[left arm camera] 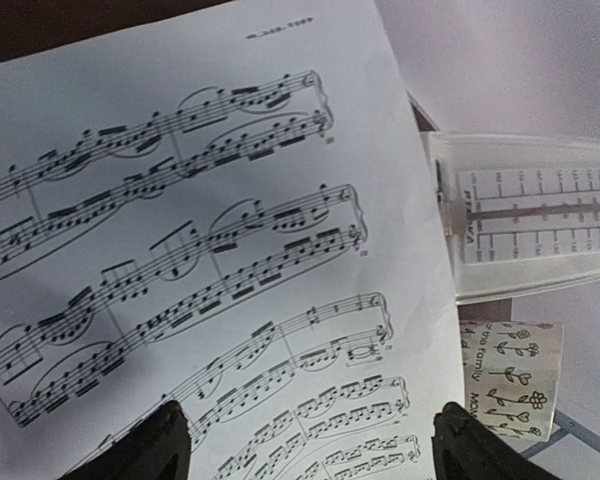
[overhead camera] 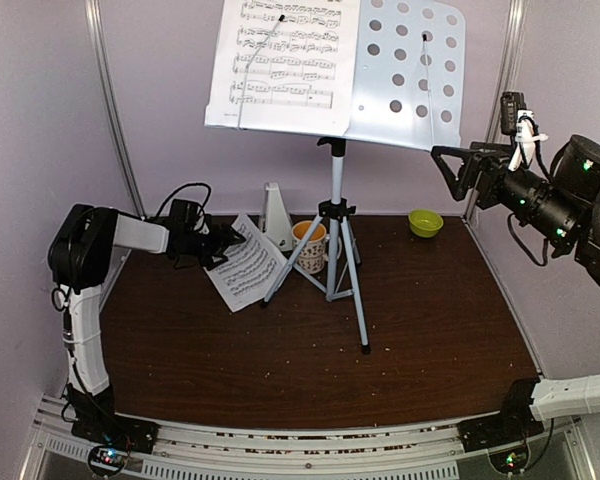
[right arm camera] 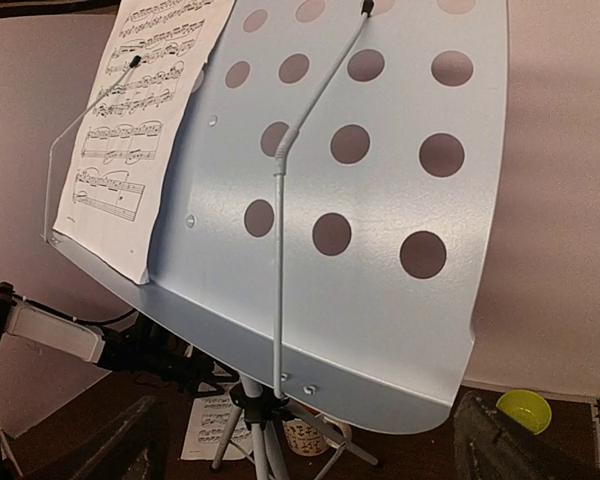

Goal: Set up the instrument practice props

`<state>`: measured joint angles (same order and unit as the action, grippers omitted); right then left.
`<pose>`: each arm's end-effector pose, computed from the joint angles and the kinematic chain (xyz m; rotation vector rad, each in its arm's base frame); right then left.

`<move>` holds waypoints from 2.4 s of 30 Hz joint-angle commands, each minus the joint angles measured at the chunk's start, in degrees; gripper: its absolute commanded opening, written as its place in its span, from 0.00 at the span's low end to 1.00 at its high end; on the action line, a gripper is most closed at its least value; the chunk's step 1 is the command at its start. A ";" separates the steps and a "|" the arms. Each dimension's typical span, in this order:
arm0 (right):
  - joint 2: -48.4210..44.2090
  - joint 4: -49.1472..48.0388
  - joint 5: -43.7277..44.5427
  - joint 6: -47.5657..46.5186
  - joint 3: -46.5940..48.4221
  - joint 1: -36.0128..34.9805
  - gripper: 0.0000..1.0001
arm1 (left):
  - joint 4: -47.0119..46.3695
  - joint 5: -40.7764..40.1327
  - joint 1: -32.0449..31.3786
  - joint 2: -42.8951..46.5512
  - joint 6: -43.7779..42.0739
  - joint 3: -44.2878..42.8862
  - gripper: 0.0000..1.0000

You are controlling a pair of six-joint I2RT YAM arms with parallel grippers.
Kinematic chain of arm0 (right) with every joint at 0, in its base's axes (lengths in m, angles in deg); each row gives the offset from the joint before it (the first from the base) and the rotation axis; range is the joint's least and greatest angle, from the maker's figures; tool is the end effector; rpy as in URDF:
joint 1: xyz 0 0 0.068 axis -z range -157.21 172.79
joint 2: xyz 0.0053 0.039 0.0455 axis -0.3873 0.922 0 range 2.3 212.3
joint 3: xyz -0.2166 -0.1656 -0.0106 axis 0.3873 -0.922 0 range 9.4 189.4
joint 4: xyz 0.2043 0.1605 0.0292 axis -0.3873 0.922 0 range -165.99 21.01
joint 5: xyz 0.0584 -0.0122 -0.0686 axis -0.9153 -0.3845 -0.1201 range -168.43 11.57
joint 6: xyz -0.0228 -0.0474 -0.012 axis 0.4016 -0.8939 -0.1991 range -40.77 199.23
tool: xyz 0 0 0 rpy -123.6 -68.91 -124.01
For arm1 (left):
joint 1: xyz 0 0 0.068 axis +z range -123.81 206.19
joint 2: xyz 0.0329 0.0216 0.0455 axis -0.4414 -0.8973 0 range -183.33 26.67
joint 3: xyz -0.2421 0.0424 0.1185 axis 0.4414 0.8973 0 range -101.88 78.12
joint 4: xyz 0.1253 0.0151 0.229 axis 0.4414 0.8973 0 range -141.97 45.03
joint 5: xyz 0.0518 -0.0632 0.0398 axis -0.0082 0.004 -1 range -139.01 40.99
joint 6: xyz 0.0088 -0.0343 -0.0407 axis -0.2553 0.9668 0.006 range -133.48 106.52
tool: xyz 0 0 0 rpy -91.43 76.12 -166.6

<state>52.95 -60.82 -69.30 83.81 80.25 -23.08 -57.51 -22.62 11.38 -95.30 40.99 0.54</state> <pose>0.1227 0.1186 0.4681 -0.4083 1.4565 0.5921 0.4400 -0.1326 0.1425 -0.5649 2.3664 -1.1242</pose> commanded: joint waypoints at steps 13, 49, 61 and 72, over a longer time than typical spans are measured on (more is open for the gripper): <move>0.45 -1.63 -2.62 2.28 -1.02 0.12 1.00 | 16.43 -20.14 -8.87 4.17 -12.20 -10.01 0.91; -0.27 -2.17 -2.67 3.06 -3.36 0.10 1.00 | 36.30 -37.89 -16.91 -11.26 -10.36 -36.65 0.84; -0.14 -2.27 -2.76 3.29 -3.46 0.16 1.00 | 39.03 -38.23 -17.44 -16.75 -9.03 -43.44 0.70; -1.15 -1.92 -2.32 3.33 -3.48 0.16 1.00 | 37.43 -38.01 -17.40 -6.20 -6.24 -34.56 0.00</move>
<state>52.84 -62.50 -71.12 86.72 77.59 -23.08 -18.32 -59.15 -5.75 -109.99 33.43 -38.96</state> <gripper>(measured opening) 1.000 0.042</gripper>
